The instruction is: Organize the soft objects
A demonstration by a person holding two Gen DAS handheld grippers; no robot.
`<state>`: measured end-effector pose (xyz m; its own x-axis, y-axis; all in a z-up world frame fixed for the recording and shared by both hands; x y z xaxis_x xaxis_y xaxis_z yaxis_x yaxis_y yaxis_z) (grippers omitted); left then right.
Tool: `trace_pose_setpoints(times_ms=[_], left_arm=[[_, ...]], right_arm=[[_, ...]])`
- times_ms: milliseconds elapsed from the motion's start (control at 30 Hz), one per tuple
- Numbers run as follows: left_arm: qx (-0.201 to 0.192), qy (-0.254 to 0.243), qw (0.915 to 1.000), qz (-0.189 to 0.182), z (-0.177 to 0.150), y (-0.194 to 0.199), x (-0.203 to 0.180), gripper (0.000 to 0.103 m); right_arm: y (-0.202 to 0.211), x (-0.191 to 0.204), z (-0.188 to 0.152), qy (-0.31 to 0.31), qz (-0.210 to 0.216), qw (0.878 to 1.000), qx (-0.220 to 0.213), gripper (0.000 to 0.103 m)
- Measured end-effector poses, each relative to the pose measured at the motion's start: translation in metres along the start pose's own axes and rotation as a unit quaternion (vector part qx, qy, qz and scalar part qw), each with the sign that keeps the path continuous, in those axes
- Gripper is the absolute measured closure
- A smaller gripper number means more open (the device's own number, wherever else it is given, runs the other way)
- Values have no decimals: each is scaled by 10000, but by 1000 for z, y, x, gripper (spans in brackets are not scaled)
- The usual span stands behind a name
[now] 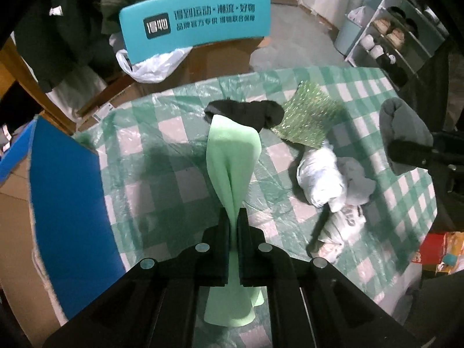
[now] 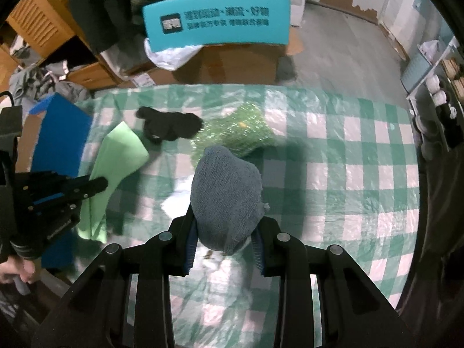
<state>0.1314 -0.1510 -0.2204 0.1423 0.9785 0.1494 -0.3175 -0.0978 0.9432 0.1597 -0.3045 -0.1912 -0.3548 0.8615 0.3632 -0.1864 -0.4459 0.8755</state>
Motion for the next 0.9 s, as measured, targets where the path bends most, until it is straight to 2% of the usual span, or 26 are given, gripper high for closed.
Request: trace_pose_setpoints(times_ms=[400, 733, 900], left_arm=[[-427, 81, 9991, 11, -2, 45, 18, 99], [-749, 188, 9969, -139, -9, 85, 31, 99], [-882, 194, 9959, -66, -12, 95, 41, 99]], right_arm=[[33, 53, 5, 391, 252, 9982, -366, 72], [42, 88, 4, 650, 355, 9961, -470, 72], [44, 102, 6, 772, 387, 9950, -502, 72]])
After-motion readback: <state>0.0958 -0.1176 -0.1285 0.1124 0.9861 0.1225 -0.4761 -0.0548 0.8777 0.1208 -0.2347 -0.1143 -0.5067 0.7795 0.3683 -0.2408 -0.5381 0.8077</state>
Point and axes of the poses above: each gripper's, at about its wrist camera, not at the fingertips, and y roughly against the way its jaws point, x to its left, z to its top, the point moved 9 cm from there along -y, roughly the way its jaws point, and after that the axes turned 13 degrees about z, right-handed, at the moved point
